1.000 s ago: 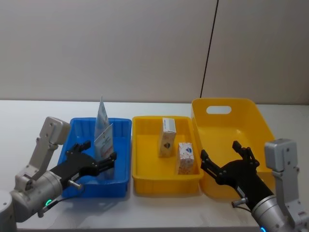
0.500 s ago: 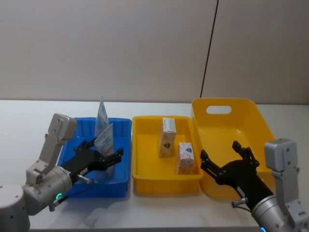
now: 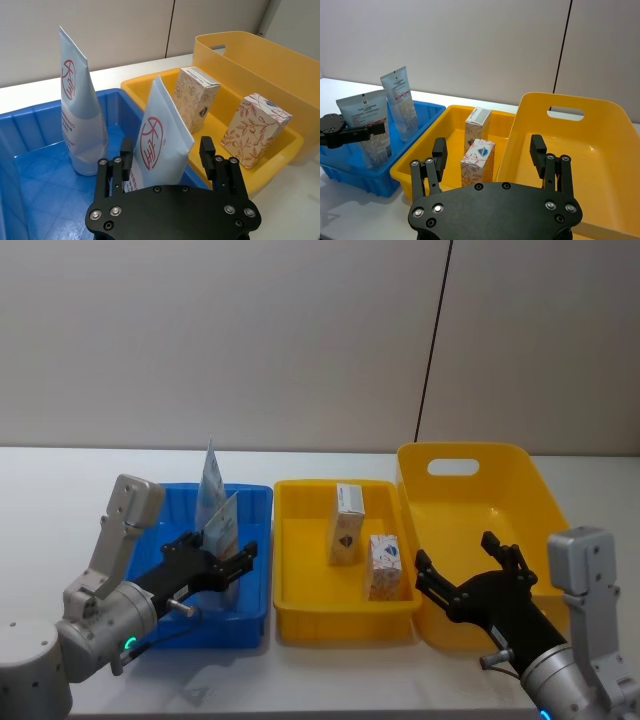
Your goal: Bimanual collaborative sorting of washing and personal care products
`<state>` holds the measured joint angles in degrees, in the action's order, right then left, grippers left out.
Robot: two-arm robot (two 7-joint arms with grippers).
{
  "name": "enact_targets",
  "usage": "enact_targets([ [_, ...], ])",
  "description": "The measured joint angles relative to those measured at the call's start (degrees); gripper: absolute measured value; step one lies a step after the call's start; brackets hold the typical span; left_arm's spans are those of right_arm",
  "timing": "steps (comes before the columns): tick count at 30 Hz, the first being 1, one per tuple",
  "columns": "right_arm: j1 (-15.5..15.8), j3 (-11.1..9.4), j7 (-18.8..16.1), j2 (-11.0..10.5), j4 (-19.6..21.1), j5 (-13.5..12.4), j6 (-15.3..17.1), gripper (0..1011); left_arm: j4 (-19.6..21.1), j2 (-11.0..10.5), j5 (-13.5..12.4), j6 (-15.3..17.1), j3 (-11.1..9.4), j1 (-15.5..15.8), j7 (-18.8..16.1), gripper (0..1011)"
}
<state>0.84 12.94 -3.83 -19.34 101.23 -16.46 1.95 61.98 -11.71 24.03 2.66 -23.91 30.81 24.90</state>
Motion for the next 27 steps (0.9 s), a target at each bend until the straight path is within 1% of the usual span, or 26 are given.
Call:
enact_targets([
  [1, 0.0, 0.0, 0.0, 0.0, 0.0, 0.0, 0.0, 1003, -0.1, 0.04, 0.01, -0.02, 0.01, 0.05, 0.02, 775],
  [3, 0.0, 0.0, 0.0, 0.0, 0.0, 0.0, 0.0, 1003, -0.24, 0.13, 0.02, -0.05, 0.02, 0.11, 0.05, 734],
  [4, 0.0, 0.0, 0.0, 0.0, 0.0, 0.0, 0.0, 1003, -0.38, 0.21, 0.03, -0.09, 0.02, 0.16, 0.08, 677],
  [6, 0.0, 0.0, 0.0, 0.0, 0.0, 0.0, 0.0, 1003, -0.48, 0.26, 0.04, -0.13, 0.03, 0.23, 0.11, 646],
  [8, 0.0, 0.0, 0.0, 0.0, 0.0, 0.0, 0.0, 1003, -0.64, 0.36, 0.06, -0.16, 0.05, 0.28, 0.16, 559],
  [10, 0.0, 0.0, 0.0, 0.0, 0.0, 0.0, 0.0, 1003, -0.72, 0.41, 0.07, -0.17, 0.06, 0.33, 0.18, 515],
  [14, 0.0, 0.0, 0.0, 0.0, 0.0, 0.0, 0.0, 1003, -0.88, 0.52, 0.1, -0.21, 0.08, 0.41, 0.22, 392],
  [15, 0.0, 0.0, 0.0, 0.0, 0.0, 0.0, 0.0, 1003, -0.95, 0.54, 0.1, -0.23, 0.09, 0.43, 0.24, 339],
  [19, 0.0, 0.0, 0.0, 0.0, 0.0, 0.0, 0.0, 1003, -1.08, 0.61, 0.11, -0.25, 0.09, 0.49, 0.27, 295],
  [27, 0.0, 0.0, 0.0, 0.0, 0.0, 0.0, 0.0, 1003, -1.22, 0.69, 0.11, -0.31, 0.08, 0.53, 0.32, 257],
])
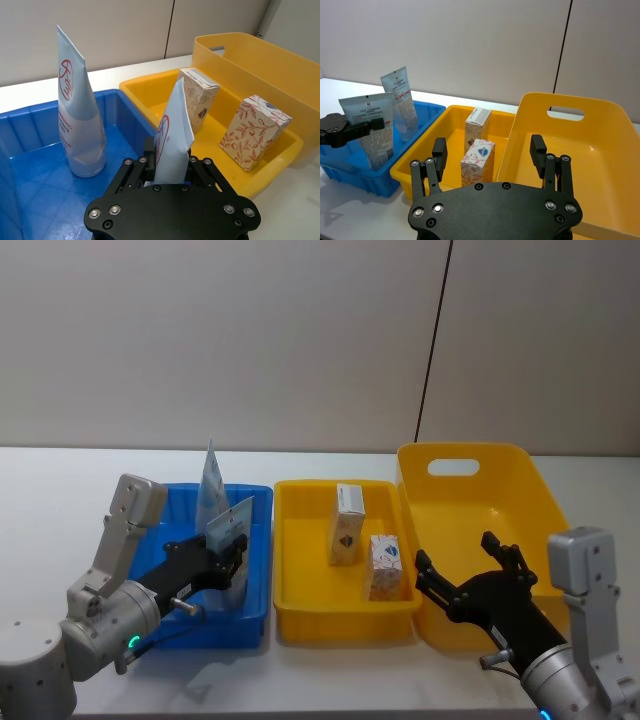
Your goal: Bimanual collaborative sorting of washing and personal care products
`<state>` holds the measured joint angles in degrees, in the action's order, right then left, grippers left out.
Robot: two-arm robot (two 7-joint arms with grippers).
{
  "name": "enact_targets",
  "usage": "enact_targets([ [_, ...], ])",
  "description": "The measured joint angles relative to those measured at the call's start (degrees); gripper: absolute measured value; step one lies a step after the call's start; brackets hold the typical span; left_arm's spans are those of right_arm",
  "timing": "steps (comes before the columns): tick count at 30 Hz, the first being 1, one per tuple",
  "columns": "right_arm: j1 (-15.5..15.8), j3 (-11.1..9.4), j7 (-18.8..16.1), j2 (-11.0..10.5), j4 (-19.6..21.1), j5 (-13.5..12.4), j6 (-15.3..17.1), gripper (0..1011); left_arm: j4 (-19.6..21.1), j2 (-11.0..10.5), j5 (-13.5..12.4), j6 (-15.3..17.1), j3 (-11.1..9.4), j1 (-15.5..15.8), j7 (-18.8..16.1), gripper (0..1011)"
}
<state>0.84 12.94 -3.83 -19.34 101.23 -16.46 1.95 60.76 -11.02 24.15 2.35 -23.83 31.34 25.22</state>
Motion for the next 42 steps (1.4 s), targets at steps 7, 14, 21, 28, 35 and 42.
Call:
enact_targets([
  [7, 0.0, 0.0, 0.0, 0.0, 0.0, 0.0, 0.0, 1003, -0.03, 0.03, 0.0, -0.05, 0.06, 0.01, 0.09, 235],
  [14, 0.0, 0.0, 0.0, 0.0, 0.0, 0.0, 0.0, 1003, 0.58, -0.11, 0.43, -0.41, 0.67, -0.21, 0.39, 226],
  [21, 0.0, 0.0, 0.0, 0.0, 0.0, 0.0, 0.0, 1004, 3.57, -1.52, 1.09, -0.75, 1.84, -0.26, 0.59, 225],
  [28, 0.0, 0.0, 0.0, 0.0, 0.0, 0.0, 0.0, 1003, 7.46, -3.49, 1.7, -0.23, 2.99, 0.67, 0.82, 225],
  [35, 0.0, 0.0, 0.0, 0.0, 0.0, 0.0, 0.0, 1004, 10.33, -4.86, 3.09, 1.17, 3.71, 2.54, 2.33, 225],
  [42, 0.0, 0.0, 0.0, 0.0, 0.0, 0.0, 0.0, 1003, 11.06, -5.21, 5.13, 2.3, 3.69, 4.27, 5.3, 225],
])
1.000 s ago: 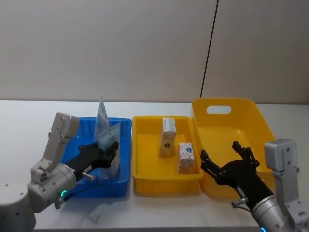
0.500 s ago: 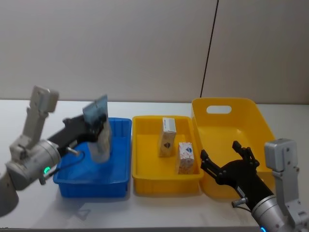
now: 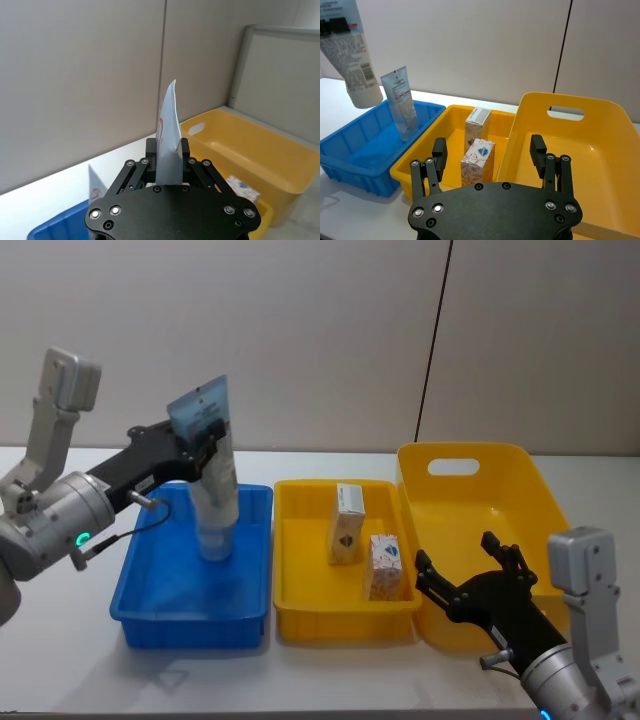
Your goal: Bimanual collaborative sorting of washing and personal care products
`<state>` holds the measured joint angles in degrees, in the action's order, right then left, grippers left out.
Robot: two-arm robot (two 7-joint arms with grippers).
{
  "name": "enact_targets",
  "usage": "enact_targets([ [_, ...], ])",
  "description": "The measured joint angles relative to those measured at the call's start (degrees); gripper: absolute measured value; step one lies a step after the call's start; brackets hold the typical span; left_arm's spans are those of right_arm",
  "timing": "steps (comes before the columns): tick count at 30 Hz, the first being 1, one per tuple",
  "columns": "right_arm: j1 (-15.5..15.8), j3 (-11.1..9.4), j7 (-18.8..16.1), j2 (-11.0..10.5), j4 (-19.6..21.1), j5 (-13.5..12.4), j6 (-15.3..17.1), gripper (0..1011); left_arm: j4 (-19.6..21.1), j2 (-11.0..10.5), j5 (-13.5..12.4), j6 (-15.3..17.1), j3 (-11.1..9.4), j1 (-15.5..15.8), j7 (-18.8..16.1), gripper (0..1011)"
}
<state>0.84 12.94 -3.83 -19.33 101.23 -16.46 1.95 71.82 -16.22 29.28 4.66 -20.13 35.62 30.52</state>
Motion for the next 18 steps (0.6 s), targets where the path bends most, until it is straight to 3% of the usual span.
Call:
enact_targets([
  [18, 0.0, 0.0, 0.0, 0.0, 0.0, 0.0, 0.0, 1003, -3.8, 1.9, 6.4, 2.08, -2.53, 4.16, 11.49, 225],
])
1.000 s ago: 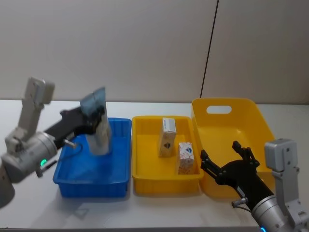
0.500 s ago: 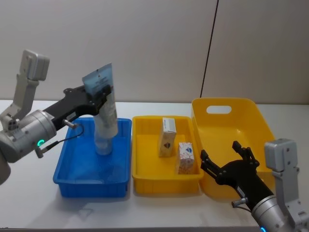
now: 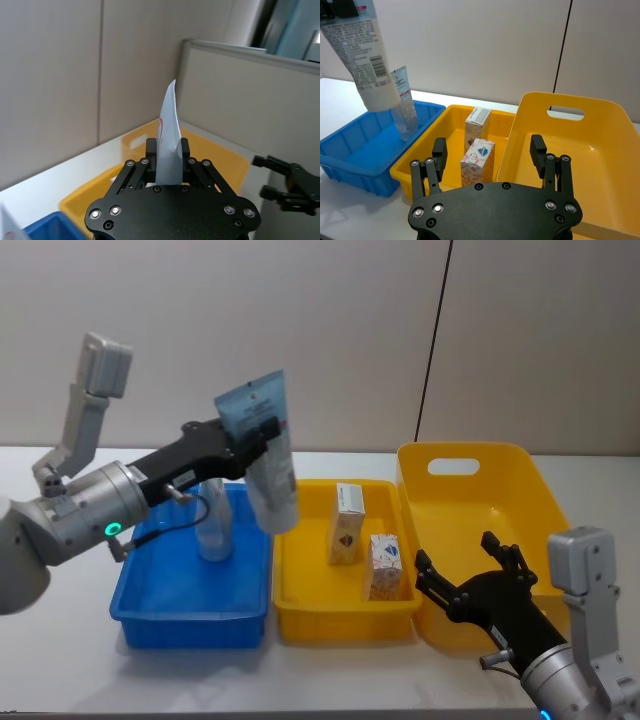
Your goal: Bimanual collaborative sorting of washing and personal care products
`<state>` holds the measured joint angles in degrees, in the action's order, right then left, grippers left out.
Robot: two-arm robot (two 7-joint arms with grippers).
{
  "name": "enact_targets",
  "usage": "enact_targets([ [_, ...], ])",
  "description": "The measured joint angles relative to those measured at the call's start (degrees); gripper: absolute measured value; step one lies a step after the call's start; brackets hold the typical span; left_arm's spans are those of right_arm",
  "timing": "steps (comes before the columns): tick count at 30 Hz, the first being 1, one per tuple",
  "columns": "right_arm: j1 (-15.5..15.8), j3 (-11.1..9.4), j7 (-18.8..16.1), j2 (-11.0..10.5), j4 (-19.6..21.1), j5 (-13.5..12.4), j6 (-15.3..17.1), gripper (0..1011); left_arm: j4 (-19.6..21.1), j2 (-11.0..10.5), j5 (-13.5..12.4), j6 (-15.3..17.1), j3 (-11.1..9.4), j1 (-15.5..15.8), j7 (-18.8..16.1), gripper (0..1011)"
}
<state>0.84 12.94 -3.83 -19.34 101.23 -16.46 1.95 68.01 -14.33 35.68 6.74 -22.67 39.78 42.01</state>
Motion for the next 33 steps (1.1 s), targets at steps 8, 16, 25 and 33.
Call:
enact_targets([
  [8, 0.0, 0.0, 0.0, 0.0, 0.0, 0.0, 0.0, 1003, -3.53, 1.82, 2.6, 0.62, -1.87, 1.75, 6.0, 225],
  [16, -0.03, -0.02, -0.7, -0.11, 0.59, -0.45, 0.84, 1003, -5.82, 3.23, 4.29, 0.92, -3.27, 2.6, 9.77, 225],
  [25, -0.9, -0.35, -3.93, -0.9, 4.11, -3.93, 6.24, 1003, -7.26, 4.12, 5.33, 1.12, -4.12, 3.12, 12.09, 225],
  [33, -3.01, -1.31, -6.77, -1.43, 8.57, -9.81, 14.84, 1003, -7.91, 4.51, 5.8, 1.19, -4.51, 3.34, 13.14, 225],
])
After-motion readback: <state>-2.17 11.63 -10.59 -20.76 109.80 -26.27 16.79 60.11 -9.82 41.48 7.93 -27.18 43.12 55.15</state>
